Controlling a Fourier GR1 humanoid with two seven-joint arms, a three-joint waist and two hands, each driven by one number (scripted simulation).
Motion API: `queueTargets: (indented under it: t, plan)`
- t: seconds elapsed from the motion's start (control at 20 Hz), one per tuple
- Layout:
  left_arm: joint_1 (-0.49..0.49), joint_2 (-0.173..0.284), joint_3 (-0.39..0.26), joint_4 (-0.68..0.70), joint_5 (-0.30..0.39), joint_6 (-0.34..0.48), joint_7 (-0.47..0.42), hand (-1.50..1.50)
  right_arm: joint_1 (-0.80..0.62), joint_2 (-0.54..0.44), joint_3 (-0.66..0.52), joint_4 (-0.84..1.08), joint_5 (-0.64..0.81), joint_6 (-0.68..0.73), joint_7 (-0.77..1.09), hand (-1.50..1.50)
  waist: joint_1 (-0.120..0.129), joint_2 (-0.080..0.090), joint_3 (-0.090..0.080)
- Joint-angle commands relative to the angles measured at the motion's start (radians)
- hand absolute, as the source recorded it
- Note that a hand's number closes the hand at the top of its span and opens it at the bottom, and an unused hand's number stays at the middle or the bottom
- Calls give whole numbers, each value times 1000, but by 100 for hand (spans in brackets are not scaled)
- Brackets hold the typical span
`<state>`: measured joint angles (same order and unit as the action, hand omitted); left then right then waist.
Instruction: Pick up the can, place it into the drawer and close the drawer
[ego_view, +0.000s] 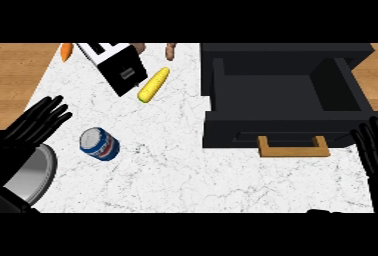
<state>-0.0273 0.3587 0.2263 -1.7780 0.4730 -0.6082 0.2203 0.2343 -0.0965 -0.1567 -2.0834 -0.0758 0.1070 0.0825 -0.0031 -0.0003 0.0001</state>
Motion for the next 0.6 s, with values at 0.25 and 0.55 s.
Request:
queueTargets:
  t: [0.25,0.55]
  plan:
    - [-40,-75,-22,146,-165,-33,-129,-150,45,-20,-64,24,-46,83,-70,-150,-3,0,0]
    - [-32,-94,-21,222,-277,-31,-236,-150,-13,18,-41,95,10,53,-73,-150,2,0,0]
